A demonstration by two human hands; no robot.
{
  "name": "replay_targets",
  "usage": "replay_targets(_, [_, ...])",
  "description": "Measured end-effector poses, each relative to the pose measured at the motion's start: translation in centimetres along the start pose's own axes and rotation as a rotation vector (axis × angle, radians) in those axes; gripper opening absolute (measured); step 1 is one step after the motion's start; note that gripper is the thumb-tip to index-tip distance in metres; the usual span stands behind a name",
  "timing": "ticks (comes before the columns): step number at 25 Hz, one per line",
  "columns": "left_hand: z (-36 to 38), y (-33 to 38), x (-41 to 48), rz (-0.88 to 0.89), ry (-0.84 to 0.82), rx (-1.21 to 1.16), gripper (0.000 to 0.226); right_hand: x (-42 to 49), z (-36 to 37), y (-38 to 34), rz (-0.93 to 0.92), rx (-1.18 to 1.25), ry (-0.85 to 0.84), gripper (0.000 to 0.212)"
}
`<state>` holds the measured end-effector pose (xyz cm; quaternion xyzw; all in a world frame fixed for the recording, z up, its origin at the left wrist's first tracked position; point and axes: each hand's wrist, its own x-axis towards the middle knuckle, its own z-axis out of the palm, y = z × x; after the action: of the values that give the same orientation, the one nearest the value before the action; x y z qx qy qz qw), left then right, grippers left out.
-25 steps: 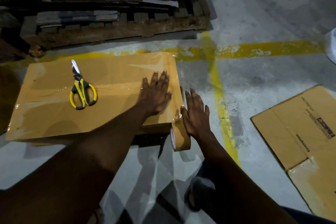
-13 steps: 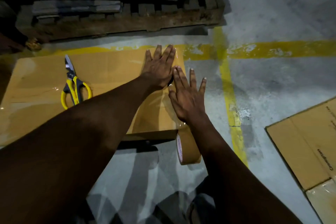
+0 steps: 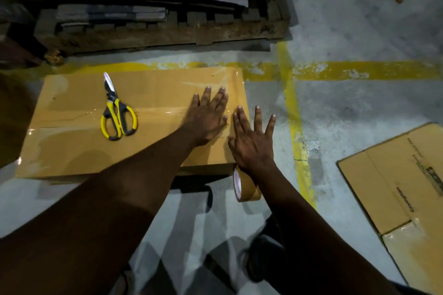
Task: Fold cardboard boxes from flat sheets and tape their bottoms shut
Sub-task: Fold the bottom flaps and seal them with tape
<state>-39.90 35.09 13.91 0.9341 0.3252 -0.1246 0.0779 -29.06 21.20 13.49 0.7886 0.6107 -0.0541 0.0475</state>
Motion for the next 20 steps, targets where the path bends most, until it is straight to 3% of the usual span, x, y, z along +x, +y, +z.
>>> replay_targets(4, [1.9,-0.4,-8.9,-0.024,-0.040,0.045,0.067,-1.4,-1.7,-2.9,0.024,0.043,-0.010,0.065])
replay_targets(12, [4.1,-12.3,-24.0,-0.269,-0.092,-0.034,0.068,1.8,-3.4,-17.5,-0.252,0.196,-0.169,0.059])
replay_targets(16, [4.8,-17.2,-27.6,-0.425,-0.081,-0.074,0.070,5.6,-4.4,-23.5,-0.252,0.120,-0.062,0.048])
replay_targets(20, [4.3,-16.2,-26.8,-0.478,-0.087,-0.176,0.076,8.7,-5.9,-25.9,-0.145,0.097,-0.057,0.034])
